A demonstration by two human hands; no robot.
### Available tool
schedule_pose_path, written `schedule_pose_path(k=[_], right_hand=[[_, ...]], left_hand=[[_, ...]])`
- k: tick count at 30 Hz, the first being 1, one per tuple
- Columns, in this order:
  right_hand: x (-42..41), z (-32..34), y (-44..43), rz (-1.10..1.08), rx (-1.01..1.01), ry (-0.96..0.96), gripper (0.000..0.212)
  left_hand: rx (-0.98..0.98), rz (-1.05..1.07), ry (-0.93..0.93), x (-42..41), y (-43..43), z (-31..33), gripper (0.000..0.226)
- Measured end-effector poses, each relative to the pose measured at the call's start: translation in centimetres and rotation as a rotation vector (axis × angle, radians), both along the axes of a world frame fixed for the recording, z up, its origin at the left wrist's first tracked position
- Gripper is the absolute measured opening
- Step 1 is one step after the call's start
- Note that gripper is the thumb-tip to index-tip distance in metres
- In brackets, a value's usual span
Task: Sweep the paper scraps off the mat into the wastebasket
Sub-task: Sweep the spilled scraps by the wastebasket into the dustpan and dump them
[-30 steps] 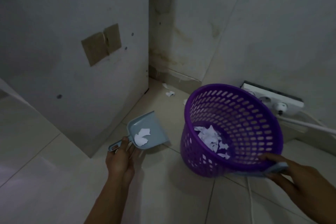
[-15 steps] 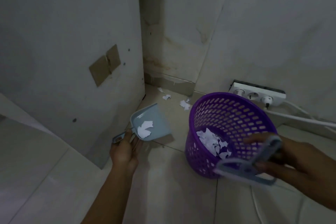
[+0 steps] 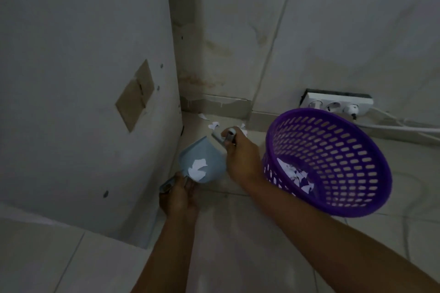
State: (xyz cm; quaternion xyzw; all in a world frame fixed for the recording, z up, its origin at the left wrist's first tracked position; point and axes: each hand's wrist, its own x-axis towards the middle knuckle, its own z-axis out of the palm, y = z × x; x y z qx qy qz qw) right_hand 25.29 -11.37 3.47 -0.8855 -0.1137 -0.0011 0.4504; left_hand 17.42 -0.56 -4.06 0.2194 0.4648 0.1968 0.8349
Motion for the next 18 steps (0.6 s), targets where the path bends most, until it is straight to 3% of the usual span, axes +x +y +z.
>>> schedule_pose_path(k=[4, 7, 11, 15, 18], right_hand=[[4.1, -7.2, 1.3, -0.39, 0.18, 0.143, 0.032], [7.2, -9.5, 1.3, -0.506, 0.209, 0.06, 0.026], [11.8, -11.6, 1.6, -0.495, 0.11, 0.002, 0.019], [13.1, -13.5, 2.3, -0.364, -0.089, 0.038, 0.02], [12.5, -13.4, 1.9, -0.277, -0.134, -0.071, 0.022]], left_hand=[[-0.037, 0.062, 0.075, 1.4, -0.2, -3.7, 0.029], [-0.028, 0.04, 0.081, 2.6, 0.2, -5.7, 0.02], [-0.04, 0.011, 0.044, 4.4, 1.5, -5.9, 0.006], [-0.021, 0.031, 0.068, 5.6, 2.2, -6.6, 0.024], [-0.005, 0.08, 0.087, 6.8, 2.4, -7.2, 0.035]])
